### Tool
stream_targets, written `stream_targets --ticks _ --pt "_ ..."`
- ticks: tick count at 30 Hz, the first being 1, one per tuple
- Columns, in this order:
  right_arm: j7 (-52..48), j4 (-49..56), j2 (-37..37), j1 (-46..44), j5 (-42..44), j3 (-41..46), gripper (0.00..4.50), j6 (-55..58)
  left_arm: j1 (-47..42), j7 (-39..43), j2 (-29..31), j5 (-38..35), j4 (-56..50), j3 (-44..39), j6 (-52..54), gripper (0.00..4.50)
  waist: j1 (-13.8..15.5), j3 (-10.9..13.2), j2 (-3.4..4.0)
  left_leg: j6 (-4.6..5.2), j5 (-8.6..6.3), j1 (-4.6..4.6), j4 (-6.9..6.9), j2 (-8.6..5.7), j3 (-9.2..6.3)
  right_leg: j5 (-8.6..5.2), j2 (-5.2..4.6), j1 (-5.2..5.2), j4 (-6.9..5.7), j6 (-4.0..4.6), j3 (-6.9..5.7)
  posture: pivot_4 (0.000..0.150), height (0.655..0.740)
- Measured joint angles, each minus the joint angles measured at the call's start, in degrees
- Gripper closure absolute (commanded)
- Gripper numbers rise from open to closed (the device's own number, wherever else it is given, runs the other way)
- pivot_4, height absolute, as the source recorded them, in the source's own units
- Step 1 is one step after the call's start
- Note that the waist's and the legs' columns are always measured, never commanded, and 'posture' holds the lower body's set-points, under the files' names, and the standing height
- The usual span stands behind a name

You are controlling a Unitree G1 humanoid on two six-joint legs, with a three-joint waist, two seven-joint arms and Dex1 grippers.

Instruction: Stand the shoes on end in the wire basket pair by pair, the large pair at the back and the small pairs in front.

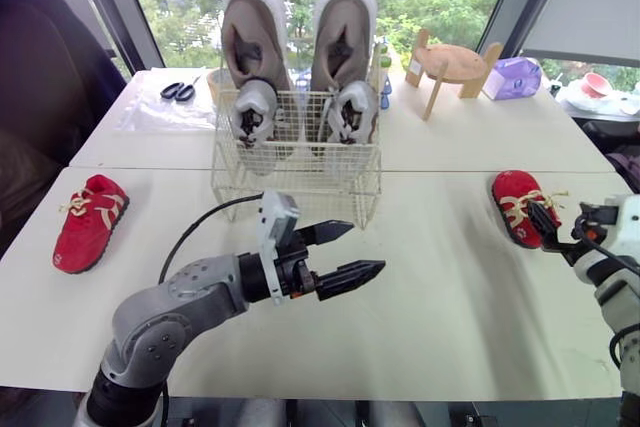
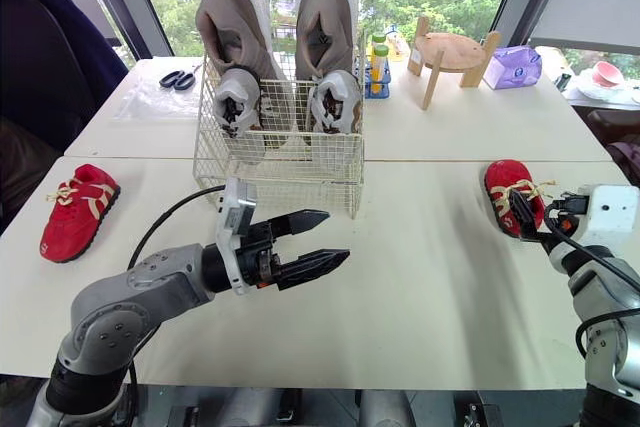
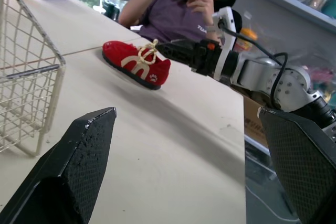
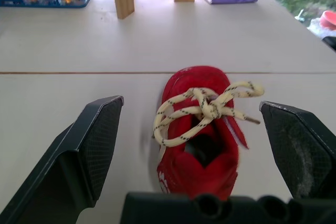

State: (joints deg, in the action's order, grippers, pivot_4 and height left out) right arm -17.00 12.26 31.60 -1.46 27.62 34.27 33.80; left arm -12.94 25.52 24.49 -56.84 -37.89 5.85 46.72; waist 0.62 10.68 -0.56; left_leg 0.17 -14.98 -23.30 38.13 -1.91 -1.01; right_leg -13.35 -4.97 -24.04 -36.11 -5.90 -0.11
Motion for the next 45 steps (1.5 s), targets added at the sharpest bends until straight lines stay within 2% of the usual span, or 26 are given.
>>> stream_targets --ticks 13,16,17,19,20,23,25,27,30,32,36,41,45 --pt "1.51 -21.33 -0.91 -8.35 -7.69 -7.15 0.00 -8.84 1.10 -0.40 1.35 2.04 -0.01 -0.42 -0.19 0.06 -0.02 -0.01 0.02 0.00 0.00 0.01 0.01 -0.01 0.00 0.00 0.00 0.01 0.00 0.00 0.00 0.150 0.7400" --pt "1.91 -26.40 -1.25 -10.29 -9.22 -8.68 0.79 -11.39 1.09 -0.86 1.27 2.86 -0.01 -0.49 -0.31 0.00 -0.05 -0.02 0.04 0.00 0.00 0.01 0.01 -0.01 0.01 0.00 -0.01 0.01 0.00 0.00 0.00 0.150 0.7400" --pt "1.92 -27.39 -1.24 -10.83 -9.50 -8.88 1.33 -12.24 1.07 -0.90 1.25 2.96 -0.01 -0.50 -0.34 0.00 -0.05 -0.02 0.04 0.00 0.00 0.02 0.01 -0.01 0.01 0.00 -0.01 0.03 0.00 0.00 0.00 0.150 0.7400" --pt "1.94 -28.57 -1.25 -11.35 -9.92 -9.05 2.07 -13.64 1.07 -0.97 1.37 3.01 -0.01 -0.68 -0.33 0.00 0.03 -0.02 0.04 0.00 0.00 0.03 0.02 -0.01 0.00 0.00 -0.01 0.05 0.00 0.00 0.00 0.150 0.7400" --pt "1.93 -28.92 -1.26 -11.42 -10.02 -9.09 2.24 -14.18 1.07 -1.00 1.53 2.98 -0.01 -0.96 -0.33 0.00 0.01 -0.02 0.04 0.00 0.00 0.03 0.02 -0.01 0.00 0.00 -0.01 0.05 0.01 0.00 0.00 0.150 0.7400" --pt "2.08 -29.97 -1.82 -12.04 -9.98 -9.09 2.28 -15.59 0.98 -1.24 2.41 1.58 -0.01 -3.79 -0.08 0.00 -0.08 -0.02 0.04 0.00 0.00 0.05 0.02 -0.01 0.00 0.00 -0.01 0.05 0.00 0.00 0.00 0.150 0.7400" --pt "2.45 -30.03 -2.13 -12.26 -9.91 -9.07 2.28 -16.35 0.47 -2.09 2.57 -2.93 0.48 -7.13 0.54 0.00 -0.08 -0.02 0.04 0.00 0.00 0.04 0.02 0.00 0.00 0.01 -0.01 0.04 0.00 -0.01 0.00 0.150 0.7400" --pt "2.58 -30.07 -2.16 -14.40 -9.45 -8.93 2.28 -17.14 -1.81 -3.09 4.24 -10.68 2.36 -12.08 0.85 0.00 -0.29 0.03 0.11 0.00 0.01 -0.01 0.05 0.02 0.01 0.01 -0.01 -0.04 -0.02 -0.01 0.00 0.150 0.7400" --pt "2.93 -29.95 -0.29 -25.53 -8.07 -8.58 2.28 -18.13 -7.29 -4.47 9.63 -24.49 7.86 -20.89 1.28 0.00 -1.54 0.20 0.53 0.04 0.06 -0.04 0.06 0.03 0.16 0.03 -0.03 -0.20 -0.08 -0.04 0.05 0.150 0.7400" --pt "2.53 -28.92 2.74 -33.96 -7.21 -8.33 2.28 -19.53 -10.90 -5.15 11.44 -29.00 10.48 -23.89 1.14 0.00 -1.49 0.15 0.64 0.05 0.05 -0.02 -0.02 0.02 0.16 0.11 0.00 -0.20 -0.11 -0.21 0.04 0.150 0.7400" --pt "-3.57 -25.79 5.49 -52.33 -5.01 -11.65 2.28 -21.84 -22.75 -11.52 10.24 -32.73 19.72 -25.48 -1.77 0.00 -1.21 0.05 0.40 0.04 0.05 -0.08 -0.06 0.21 0.04 0.12 0.23 -0.19 -0.03 -0.22 0.00 0.150 0.7400" --pt "-17.24 -22.18 5.57 -60.15 1.03 -17.92 2.28 -18.18 -32.07 -17.90 9.99 -36.35 26.44 -27.23 -3.66 0.00 -1.26 0.11 0.03 0.04 0.04 -0.21 -0.02 0.21 0.02 0.13 0.19 -0.22 0.09 -0.23 0.04 0.150 0.7400" --pt "-28.08 -18.36 6.33 -62.86 2.84 -24.29 2.28 -16.58 -37.54 -17.84 14.35 -40.11 28.96 -27.74 -1.66 0.00 -1.29 0.13 0.03 0.04 0.03 -0.20 -0.07 0.21 0.01 0.13 0.22 -0.28 0.06 -0.23 0.04 0.150 0.7400"
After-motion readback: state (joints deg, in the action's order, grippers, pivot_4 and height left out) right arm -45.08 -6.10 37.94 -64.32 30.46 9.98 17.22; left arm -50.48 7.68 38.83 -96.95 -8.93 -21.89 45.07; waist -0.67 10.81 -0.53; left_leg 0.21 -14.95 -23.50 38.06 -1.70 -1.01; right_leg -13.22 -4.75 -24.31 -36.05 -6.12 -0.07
